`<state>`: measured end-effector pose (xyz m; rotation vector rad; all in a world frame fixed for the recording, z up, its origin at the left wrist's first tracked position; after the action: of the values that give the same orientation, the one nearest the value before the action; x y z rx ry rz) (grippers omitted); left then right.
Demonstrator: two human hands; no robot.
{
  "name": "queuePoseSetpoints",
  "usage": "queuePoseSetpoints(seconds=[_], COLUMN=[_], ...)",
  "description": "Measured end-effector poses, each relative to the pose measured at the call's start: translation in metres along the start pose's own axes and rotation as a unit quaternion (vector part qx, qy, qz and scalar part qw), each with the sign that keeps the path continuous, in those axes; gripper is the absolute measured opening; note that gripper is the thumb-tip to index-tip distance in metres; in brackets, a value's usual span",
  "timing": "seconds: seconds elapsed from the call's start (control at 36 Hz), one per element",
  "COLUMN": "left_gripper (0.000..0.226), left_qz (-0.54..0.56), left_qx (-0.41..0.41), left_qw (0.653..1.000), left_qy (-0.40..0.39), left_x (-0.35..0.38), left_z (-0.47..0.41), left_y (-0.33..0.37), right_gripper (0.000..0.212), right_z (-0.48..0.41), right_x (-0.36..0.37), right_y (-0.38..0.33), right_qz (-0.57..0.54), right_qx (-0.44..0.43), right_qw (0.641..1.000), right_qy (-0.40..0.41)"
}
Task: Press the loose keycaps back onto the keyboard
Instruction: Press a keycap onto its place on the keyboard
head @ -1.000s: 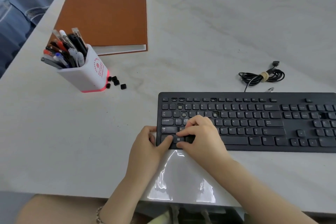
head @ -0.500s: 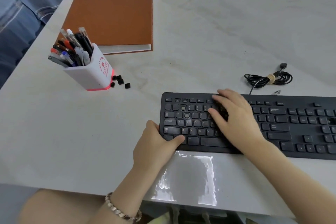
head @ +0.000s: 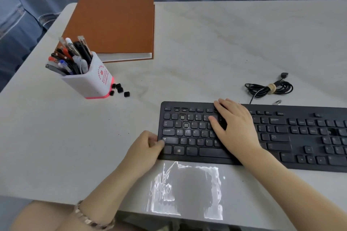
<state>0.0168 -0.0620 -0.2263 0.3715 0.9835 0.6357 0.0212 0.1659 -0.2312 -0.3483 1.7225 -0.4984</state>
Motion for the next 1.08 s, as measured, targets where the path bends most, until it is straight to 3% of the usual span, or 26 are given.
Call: queuePoseSetpoints(seconds=[0.06, 0.08, 0.14, 0.19, 0.25, 0.39, 0.5, 0.58, 0.67, 0.83, 0.97, 1.08], left_gripper=[0.009, 0.012, 0.016, 0.025, 0.034, 0.046, 0.051, 0.059, 0.066, 0.071, 0.066, 0.062], left_qz=[0.206, 0.328, 0.553, 0.678, 0.716, 0.716, 0.715, 0.703, 0.693, 0.688, 0.68, 0.676], left_qx=[-0.064, -0.095, -0.132, -0.133, -0.115, -0.067, -0.052, -0.056, -0.064, -0.062, -0.058, -0.075], left_qw=[0.977, 0.94, 0.822, 0.717, 0.676, 0.663, 0.658, 0.666, 0.674, 0.674, 0.673, 0.679], left_qy=[0.007, -0.001, -0.032, -0.085, -0.133, -0.208, -0.23, -0.242, -0.247, -0.261, -0.283, -0.275], left_x=[-0.007, -0.01, -0.014, -0.019, -0.021, -0.017, -0.012, -0.007, -0.003, 0.001, 0.003, 0.006], left_z=[0.001, 0.003, 0.009, 0.016, 0.023, 0.038, 0.044, 0.047, 0.05, 0.057, 0.059, 0.058], left_y=[0.0, 0.001, 0.011, 0.026, 0.037, 0.053, 0.058, 0.061, 0.064, 0.069, 0.072, 0.071], right_gripper=[0.052, 0.052, 0.053, 0.053, 0.052, 0.039, 0.027, 0.022, 0.028, 0.026, 0.022, 0.026], right_z=[0.0, 0.0, 0.0, 0.0, 0.001, -0.001, 0.002, 0.009, 0.016, 0.018, 0.021, 0.025], right_x=[0.0, 0.0, 0.0, 0.0, -0.001, -0.006, -0.025, -0.045, -0.052, -0.054, -0.059, -0.065], right_y=[0.001, 0.002, 0.002, 0.002, 0.002, 0.0, -0.019, -0.052, -0.075, -0.08, -0.076, -0.07], right_qz=[0.0, 0.0, -0.001, -0.005, -0.01, -0.044, -0.204, -0.257, -0.296, -0.289, -0.283, -0.379], right_qx=[0.0, 0.001, 0.003, 0.007, 0.01, 0.033, 0.055, -0.015, -0.087, -0.118, -0.095, 0.006], right_qw=[1.0, 1.0, 1.0, 1.0, 1.0, 0.998, 0.977, 0.965, 0.951, 0.949, 0.953, 0.925], right_qy=[-0.006, -0.01, -0.011, -0.009, -0.008, -0.033, 0.01, 0.046, 0.003, -0.036, -0.048, -0.037])
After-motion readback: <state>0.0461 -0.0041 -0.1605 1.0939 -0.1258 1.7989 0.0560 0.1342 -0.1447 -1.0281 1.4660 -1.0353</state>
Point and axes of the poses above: each hand's wrist, its own z-axis away from the middle knuckle, its own x-axis out of the palm, y = z × x, the point moved 4 cm from there along -z, towards the middle knuckle, and after that the axes turned 7 degrees about -z, right-handed, at the moved point
